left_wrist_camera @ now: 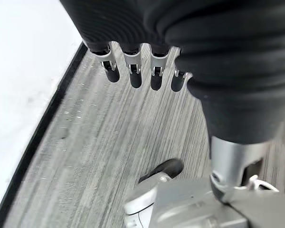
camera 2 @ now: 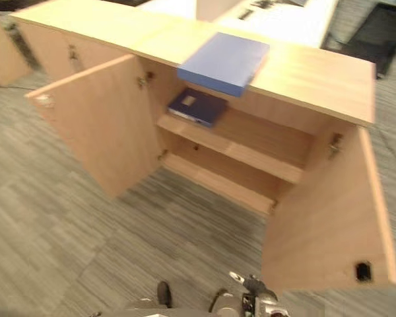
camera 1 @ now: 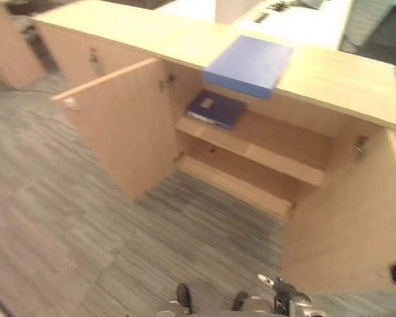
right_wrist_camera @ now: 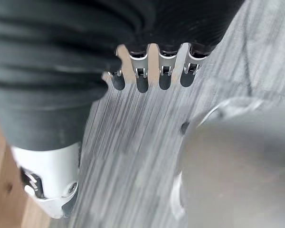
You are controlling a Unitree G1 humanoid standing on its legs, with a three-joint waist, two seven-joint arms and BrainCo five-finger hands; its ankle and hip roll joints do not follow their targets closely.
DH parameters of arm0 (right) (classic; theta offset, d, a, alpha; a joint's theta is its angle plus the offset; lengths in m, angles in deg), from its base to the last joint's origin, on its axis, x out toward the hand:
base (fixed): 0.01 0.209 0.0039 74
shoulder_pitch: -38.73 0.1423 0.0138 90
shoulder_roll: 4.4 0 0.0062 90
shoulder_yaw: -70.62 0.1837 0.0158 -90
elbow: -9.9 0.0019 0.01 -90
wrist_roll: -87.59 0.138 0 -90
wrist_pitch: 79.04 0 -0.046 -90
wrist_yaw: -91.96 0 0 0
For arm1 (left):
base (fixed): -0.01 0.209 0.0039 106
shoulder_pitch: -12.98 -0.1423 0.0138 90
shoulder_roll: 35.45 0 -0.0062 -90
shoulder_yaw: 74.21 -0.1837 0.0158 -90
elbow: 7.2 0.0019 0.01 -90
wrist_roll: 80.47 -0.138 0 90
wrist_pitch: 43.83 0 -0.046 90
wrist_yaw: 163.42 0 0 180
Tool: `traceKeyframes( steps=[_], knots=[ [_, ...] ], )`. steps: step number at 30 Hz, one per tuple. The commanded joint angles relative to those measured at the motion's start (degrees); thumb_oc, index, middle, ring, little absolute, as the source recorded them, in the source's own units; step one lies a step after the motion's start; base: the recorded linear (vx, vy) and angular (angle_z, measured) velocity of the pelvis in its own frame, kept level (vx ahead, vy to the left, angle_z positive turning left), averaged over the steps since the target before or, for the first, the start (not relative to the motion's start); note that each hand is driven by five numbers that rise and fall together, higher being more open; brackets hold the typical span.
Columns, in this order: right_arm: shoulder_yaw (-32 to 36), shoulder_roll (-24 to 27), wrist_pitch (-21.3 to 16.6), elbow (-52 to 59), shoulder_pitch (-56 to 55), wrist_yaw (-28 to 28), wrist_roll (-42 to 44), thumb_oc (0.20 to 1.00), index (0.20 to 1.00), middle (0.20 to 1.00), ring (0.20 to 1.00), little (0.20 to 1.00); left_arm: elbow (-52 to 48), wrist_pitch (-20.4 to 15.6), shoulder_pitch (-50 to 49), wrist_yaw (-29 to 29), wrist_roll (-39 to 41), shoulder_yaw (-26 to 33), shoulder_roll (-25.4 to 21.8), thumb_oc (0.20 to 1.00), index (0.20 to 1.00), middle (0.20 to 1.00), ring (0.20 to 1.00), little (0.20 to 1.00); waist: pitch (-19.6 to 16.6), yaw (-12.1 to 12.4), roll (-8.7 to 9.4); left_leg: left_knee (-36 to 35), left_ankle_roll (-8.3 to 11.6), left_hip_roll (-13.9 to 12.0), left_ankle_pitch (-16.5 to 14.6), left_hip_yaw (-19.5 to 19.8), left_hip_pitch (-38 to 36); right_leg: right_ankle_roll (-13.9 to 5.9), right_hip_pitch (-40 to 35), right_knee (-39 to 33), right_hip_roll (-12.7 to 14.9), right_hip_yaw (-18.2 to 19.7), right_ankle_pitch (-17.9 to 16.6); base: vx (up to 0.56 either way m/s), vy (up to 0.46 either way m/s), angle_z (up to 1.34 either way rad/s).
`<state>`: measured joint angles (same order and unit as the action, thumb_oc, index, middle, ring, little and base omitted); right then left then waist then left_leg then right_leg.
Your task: Put the empty folder in the office cabinet
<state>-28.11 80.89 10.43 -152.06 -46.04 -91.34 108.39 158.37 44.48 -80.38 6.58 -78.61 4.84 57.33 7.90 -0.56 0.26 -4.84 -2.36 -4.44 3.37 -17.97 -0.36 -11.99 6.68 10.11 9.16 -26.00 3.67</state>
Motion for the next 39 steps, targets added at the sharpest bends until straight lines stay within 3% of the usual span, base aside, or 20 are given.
traceKeyframes(
  steps=[1,2,5,7,9,12,15,18,19,22,23,24,27,31,32,33,36,37,39],
  knots=[
    [-1.71,0.41,-0.53,-1.02,0.01,-0.24,-0.3,1.0,1.0,1.0,1.0,1.0,0.04,-0.86,1.82,0.89,-0.37,-0.04,0.37,1.0,1.0,1.0,1.0,1.0,-0.05,-0.56,1.26,-0.16,2.34,5.33,-8.67,2.16,-7.29,2.06,1.72,-8.76,-0.38,-1.66,-12.42,0.12,-0.075,-0.16],
    [-1.72,0.4,-0.54,-1.02,-0.02,-0.25,-0.29,1.0,1.0,1.0,1.0,1.0,0.04,-0.87,1.78,0.88,-0.38,-0.05,0.36,1.0,1.0,1.0,1.0,1.0,-0.01,-0.51,1.25,-0.16,2.36,5.31,-8.7,2.12,-7.38,2.07,1.6,-8.9,-0.46,-1.63,-12.48,0.36,-0.216,-0.13],
    [-1.2,0.1,-0.68,-3.23,-0.68,-0.66,0.53,1.0,1.0,1.0,1.0,1.0,0.49,-0.64,2.12,1.44,-1.11,-1.16,1.09,1.0,1.0,1.0,1.0,1.0,-2.58,-1.52,1.64,0.19,3.72,1.96,-10.78,0.65,-11.44,3.55,-1.41,-10.24,-3.63,-0.09,-10.38,0.41,-0.287,0.0],
    [-1.92,0.16,-0.66,-4.02,-0.95,-0.75,0.09,1.0,1.0,1.0,1.0,1.0,-0.68,-0.63,2.19,1.55,-0.58,-1.28,0.57,1.0,1.0,1.0,1.0,1.0,-2.71,-1.43,2.67,12.21,5.22,-2.14,-13.56,-1.03,-9.47,5.59,-4.4,-9.86,-5.17,1.46,-7.58,0.29,-0.309,-0.07],
    [-2.6,0.9,-0.65,-3.72,-0.42,-1.13,0.11,1.0,1.0,1.0,1.0,1.0,-2.01,-0.96,2.34,1.05,-0.03,-1.5,0.28,1.0,1.0,1.0,1.0,1.0,-1.58,-0.38,3.04,25.32,5.36,-5.03,-10.62,0.13,-4.58,7.8,-6.65,-10.13,-6.22,2.61,-6.0,0.15,-0.212,-0.36],
    [-2.61,1.7,-0.34,-3.84,-0.05,-1.31,-0.09,1.0,1.0,1.0,1.0,1.0,-2.28,-1.06,2.46,0.79,1.5,-1.44,0.39,1.0,1.0,1.0,1.0,1.0,-0.38,0.69,3.62,31.16,4.44,-6.77,-8.2,3.79,2.49,8.81,-8.17,-10.43,-5.98,3.55,-4.58,0.04,-0.047,-0.48],
    [-2.73,2.36,-0.21,-4.0,-0.18,-1.49,-0.57,1.0,1.0,1.0,1.0,1.0,-2.17,-1.17,2.07,0.27,1.97,-1.08,0.42,1.0,1.0,1.0,1.0,1.0,-0.34,1.67,4.27,23.1,4.97,-8.0,-6.76,6.11,4.79,7.79,-9.29,-11.0,-4.75,5.32,-4.12,0.12,0.104,-0.34],
    [-3.05,2.76,-0.19,-3.95,-0.26,-1.51,-1.08,1.0,1.0,1.0,1.0,1.0,-1.61,-1.34,1.95,-0.01,2.82,-0.97,0.58,1.0,1.0,1.0,1.0,1.0,-0.29,3.08,2.8,9.52,8.38,-8.78,2.35,11.4,5.93,7.77,-10.84,-11.14,-4.94,7.25,-2.39,0.13,0.161,-0.29],
    [-3.07,2.94,-0.26,-3.8,-0.31,-1.4,-1.28,1.0,1.0,1.0,1.0,1.0,-1.51,-1.41,1.97,-0.03,3.04,-1.04,0.74,1.0,1.0,1.0,1.0,1.0,-0.18,3.49,2.31,5.95,8.55,-8.5,5.15,13.41,7.19,8.03,-10.96,-11.3,-4.79,7.5,-2.7,0.13,0.194,-0.28],
    [-2.84,3.56,-0.34,-3.73,-0.26,-1.15,-1.52,1.0,1.0,1.0,1.0,1.0,-0.97,-1.69,2.31,-0.16,3.49,-1.33,1.3,1.0,1.0,1.0,1.0,1.0,-0.21,3.82,0.62,0.86,10.56,-8.62,7.0,17.11,8.7,7.6,-12.88,-11.47,-4.4,8.89,-1.17,0.17,0.215,-0.36],
    [-2.87,3.54,-0.27,-3.69,-0.38,-0.75,-1.71,1.0,1.0,1.0,1.0,1.0,-0.68,-1.87,2.25,0.26,3.46,-1.28,1.59,1.0,1.0,1.0,1.0,1.0,-0.79,3.88,-0.24,0.06,10.77,-8.72,6.36,18.04,7.87,7.05,-13.02,-11.38,-4.16,9.54,-1.2,0.3,0.462,-0.38],
    [-2.33,3.5,0.06,-4.51,-0.32,-0.33,-2.26,1.0,1.0,1.0,1.0,1.0,-0.48,-1.83,2.25,0.43,2.87,-1.51,1.85,1.0,1.0,1.0,1.0,1.0,-2.27,3.59,-1.61,-0.16,11.14,-8.04,6.32,18.57,6.15,6.21,-13.52,-11.81,-2.72,10.16,-1.63,0.25,0.398,-0.35],
    [-1.31,3.22,0.09,-4.75,-0.36,-0.36,-1.49,1.0,1.0,1.0,1.0,1.0,-0.17,-1.83,2.35,0.4,2.12,-1.98,1.81,1.0,1.0,1.0,1.0,1.0,-2.86,3.49,-1.62,0.08,10.42,-6.75,5.28,17.45,4.91,5.23,-13.5,-12.12,-0.85,10.55,-2.55,0.17,0.321,-0.34],
    [0.31,2.22,0.32,-4.79,-0.74,-0.02,-0.1,1.0,1.0,1.0,1.0,1.0,0.15,-1.9,3.0,0.31,1.38,-2.55,1.49,1.0,1.0,1.0,1.0,1.0,-3.76,3.03,-1.0,-0.16,7.91,-2.48,2.49,15.73,2.9,3.08,-13.22,-11.57,3.47,11.5,-4.38,0.14,0.312,-0.06],
    [0.32,2.22,0.32,-4.79,-0.74,-0.02,-0.1,1.0,1.0,1.0,1.0,1.0,0.15,-1.9,3.0,0.31,1.38,-2.55,1.49,1.0,1.0,1.0,1.0,1.0,-3.76,3.04,-1.0,-0.16,7.91,-2.48,2.49,15.72,2.89,3.07,-13.21,-11.56,3.48,11.5,-4.38,0.13,0.499,-0.01],
    [0.95,1.63,0.56,-4.45,-0.35,0.11,0.28,1.0,1.0,1.0,1.0,1.0,-0.22,-1.9,3.47,0.06,1.27,-2.43,1.09,1.0,1.0,1.0,1.0,1.0,-3.87,2.72,-0.77,-0.16,5.39,1.29,0.29,14.51,1.91,1.83,-11.32,-9.2,7.04,12.28,-6.86,0.09,0.384,-0.04],
    [1.29,1.28,0.53,-4.19,-0.1,0.26,0.83,1.0,1.0,1.0,1.0,1.0,-0.29,-2.02,3.51,0.01,1.19,-2.26,0.84,1.0,1.0,1.0,1.0,1.0,-3.96,2.81,-0.62,-0.16,4.18,3.69,-1.2,13.47,1.14,1.25,-10.37,-7.81,9.04,12.36,-8.6,0.09,0.395,-0.11],
    [1.73,1.15,0.55,-4.08,0.22,0.38,1.24,1.0,1.0,1.0,1.0,1.0,-0.25,-2.0,3.68,0.06,1.09,-2.0,0.63,1.0,1.0,1.0,1.0,1.0,-3.72,2.8,-0.34,-0.16,3.21,5.54,-2.21,12.64,0.39,0.81,-9.51,-5.81,11.19,11.86,-11.09,0.11,0.456,-0.18],
    [1.84,1.04,0.66,-3.98,0.47,0.44,1.45,1.0,1.0,1.0,1.0,1.0,-0.15,-1.77,3.73,0.11,1.02,-1.59,0.2,1.0,1.0,1.0,1.0,1.0,-3.31,2.9,-0.48,-0.16,2.39,6.52,-3.04,11.95,-0.44,1.31,-8.66,-2.97,12.67,10.29,-11.81,0.09,0.374,-0.16]
  ],
)
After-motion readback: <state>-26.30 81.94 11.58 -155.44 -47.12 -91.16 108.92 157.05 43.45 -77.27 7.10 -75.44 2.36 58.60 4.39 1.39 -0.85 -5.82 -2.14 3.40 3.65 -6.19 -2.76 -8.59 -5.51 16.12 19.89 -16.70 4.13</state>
